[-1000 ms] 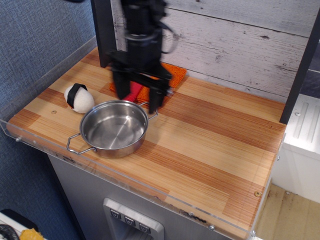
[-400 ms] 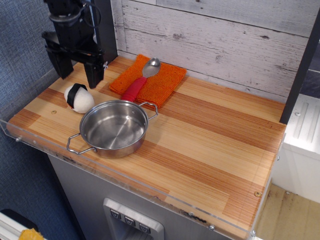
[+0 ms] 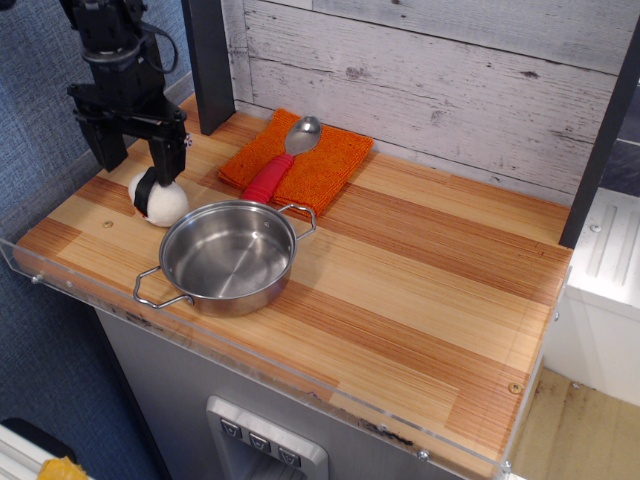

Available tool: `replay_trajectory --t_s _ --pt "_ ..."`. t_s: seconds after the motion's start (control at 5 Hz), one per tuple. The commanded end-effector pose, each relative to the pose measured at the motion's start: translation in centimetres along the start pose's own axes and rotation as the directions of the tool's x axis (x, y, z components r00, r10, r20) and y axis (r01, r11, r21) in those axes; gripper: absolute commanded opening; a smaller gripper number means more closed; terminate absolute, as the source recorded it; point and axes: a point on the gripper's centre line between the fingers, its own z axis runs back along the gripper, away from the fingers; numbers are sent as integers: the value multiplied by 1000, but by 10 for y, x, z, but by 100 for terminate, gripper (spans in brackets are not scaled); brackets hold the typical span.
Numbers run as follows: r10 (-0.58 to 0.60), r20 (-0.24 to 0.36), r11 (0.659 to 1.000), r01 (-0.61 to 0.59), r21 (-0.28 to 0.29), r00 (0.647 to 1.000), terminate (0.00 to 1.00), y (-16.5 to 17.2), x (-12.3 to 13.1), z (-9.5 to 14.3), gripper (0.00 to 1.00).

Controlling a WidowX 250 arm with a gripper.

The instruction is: Pick up the white egg and place it on the right of the orange cloth

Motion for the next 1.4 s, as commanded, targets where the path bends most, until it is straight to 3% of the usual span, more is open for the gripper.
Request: replay_trajectory --t_s 0.0,0.2,0.4,1.0,1.2 --pt "-10 7 1000 10 4 1000 0 -3 8 2 100" --pt "8 -19 999 -9 -54 1000 0 -3 5 -8 100" --pt "-10 -75 997 4 -75 997 0 -3 5 -20 0" --pt "-27 -70 998 24 -55 997 0 -7 5 -9 0" --pt "-6 -11 1000 5 -26 1000 0 -12 7 24 0"
